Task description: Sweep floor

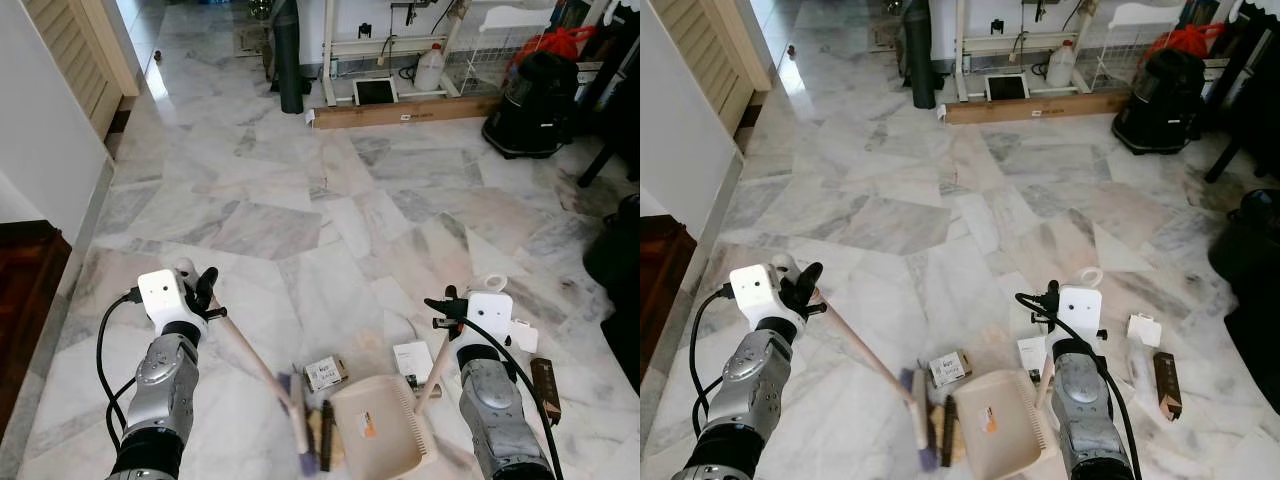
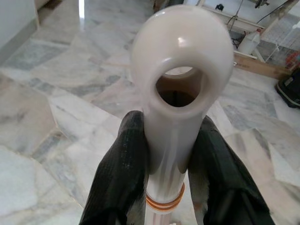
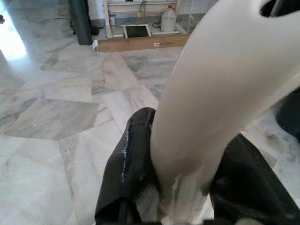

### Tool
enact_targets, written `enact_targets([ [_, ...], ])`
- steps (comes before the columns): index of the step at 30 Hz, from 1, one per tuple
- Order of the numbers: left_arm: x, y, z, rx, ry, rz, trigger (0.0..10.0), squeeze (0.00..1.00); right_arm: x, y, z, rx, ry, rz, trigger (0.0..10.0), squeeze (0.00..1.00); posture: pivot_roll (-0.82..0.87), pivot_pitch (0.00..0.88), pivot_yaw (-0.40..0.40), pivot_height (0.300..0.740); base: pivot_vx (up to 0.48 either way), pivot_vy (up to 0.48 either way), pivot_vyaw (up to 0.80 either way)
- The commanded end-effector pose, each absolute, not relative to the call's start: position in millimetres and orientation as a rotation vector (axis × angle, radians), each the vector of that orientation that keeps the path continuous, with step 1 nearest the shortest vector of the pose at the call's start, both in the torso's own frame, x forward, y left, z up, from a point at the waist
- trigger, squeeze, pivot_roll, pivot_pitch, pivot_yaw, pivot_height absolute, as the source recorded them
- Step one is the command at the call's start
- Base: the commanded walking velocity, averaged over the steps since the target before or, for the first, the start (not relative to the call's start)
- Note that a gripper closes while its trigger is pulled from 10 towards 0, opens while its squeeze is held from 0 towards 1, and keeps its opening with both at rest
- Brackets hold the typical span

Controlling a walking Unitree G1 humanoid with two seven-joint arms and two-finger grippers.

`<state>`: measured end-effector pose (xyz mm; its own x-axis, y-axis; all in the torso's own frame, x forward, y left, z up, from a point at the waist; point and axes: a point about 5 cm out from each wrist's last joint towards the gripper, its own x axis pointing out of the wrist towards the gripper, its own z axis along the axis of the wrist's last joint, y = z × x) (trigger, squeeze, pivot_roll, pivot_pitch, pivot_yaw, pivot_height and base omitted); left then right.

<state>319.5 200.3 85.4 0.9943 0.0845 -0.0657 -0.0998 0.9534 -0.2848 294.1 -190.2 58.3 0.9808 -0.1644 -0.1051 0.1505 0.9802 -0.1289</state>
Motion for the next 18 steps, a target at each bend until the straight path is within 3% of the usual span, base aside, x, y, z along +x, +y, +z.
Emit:
enact_targets([
  [1, 318.3, 201.5, 80.2, -0.337, 0.094, 0.095, 10.0, 0.0, 289.0, -194.2, 51.1, -0.123, 0.157, -0.169, 10.0, 0.0, -0.05, 0.162, -0.001, 0.74, 0.0, 0.0, 0.0],
  [11, 329.3, 200.1, 103.5, -0.612, 0.022, 0.111, 10.0, 0.0, 291.2, -190.1, 51.5, -0.111, 0.159, -0.162, 10.0, 0.0, -0.04, 0.159, 0.001, 0.74, 0.0, 0.0, 0.0],
  [18, 326.0, 207.6, 111.1, -0.653, -0.01, 0.127, 10.0, 0.0, 292.0, -189.7, 50.9, -0.109, 0.162, -0.161, 10.0, 0.0, -0.04, 0.158, 0.002, 0.74, 0.0, 0.0, 0.0],
])
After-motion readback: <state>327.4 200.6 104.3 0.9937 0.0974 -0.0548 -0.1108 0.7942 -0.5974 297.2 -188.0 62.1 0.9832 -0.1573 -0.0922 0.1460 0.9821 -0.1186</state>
